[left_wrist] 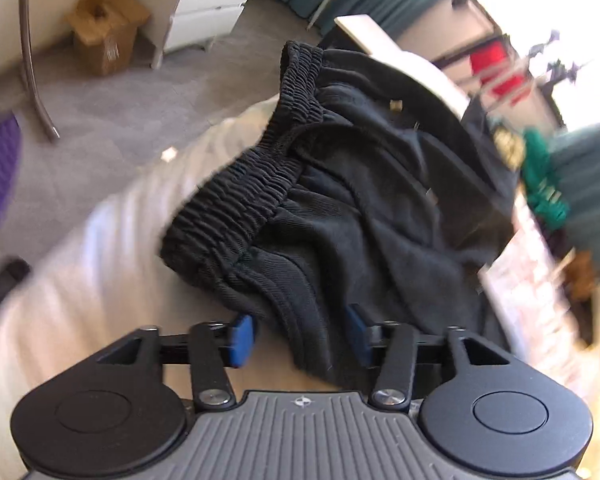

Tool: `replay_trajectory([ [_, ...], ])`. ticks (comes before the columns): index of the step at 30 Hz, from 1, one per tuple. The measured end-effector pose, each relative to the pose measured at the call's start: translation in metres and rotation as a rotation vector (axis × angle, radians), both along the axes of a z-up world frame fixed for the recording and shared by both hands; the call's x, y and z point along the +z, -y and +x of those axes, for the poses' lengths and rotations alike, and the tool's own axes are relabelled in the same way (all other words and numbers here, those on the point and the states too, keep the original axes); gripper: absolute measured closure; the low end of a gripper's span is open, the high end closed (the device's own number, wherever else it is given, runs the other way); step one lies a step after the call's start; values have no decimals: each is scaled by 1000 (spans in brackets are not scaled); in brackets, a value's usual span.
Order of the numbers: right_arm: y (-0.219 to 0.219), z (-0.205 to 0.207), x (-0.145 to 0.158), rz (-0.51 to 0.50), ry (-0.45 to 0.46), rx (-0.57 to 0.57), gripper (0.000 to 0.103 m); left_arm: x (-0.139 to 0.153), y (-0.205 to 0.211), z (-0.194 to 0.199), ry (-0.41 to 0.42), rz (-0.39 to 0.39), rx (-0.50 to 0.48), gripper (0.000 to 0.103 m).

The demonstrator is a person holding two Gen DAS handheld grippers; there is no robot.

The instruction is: Fold clothes

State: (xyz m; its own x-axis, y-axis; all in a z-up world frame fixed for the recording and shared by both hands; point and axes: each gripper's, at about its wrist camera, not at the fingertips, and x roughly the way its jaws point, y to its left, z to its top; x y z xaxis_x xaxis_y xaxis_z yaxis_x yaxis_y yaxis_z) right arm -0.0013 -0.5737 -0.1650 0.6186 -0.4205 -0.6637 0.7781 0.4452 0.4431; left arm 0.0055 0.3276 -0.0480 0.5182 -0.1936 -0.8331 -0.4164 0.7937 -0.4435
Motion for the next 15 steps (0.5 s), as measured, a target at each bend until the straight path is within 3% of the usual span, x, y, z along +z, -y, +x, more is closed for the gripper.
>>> replay_trajectory([
  [1, -3, 0, 6, -34, 0, 4, 19, 8, 4, -4, 15, 57, -12, 33],
  [2, -6, 0, 12, -68, -1, 7, 21, 16, 7, -8, 29, 114, -24, 21],
  [3, -9, 0, 17, -94, -5, 14, 21, 24, 11, -13, 44, 170, -35, 18],
  [8, -30, -4, 47, -190, 65, 75, 21, 64, 34, -30, 171, 369, -46, 18],
  [15, -95, 0, 85, -268, 192, 311, 21, 85, 115, -26, 351, 461, -177, 18],
])
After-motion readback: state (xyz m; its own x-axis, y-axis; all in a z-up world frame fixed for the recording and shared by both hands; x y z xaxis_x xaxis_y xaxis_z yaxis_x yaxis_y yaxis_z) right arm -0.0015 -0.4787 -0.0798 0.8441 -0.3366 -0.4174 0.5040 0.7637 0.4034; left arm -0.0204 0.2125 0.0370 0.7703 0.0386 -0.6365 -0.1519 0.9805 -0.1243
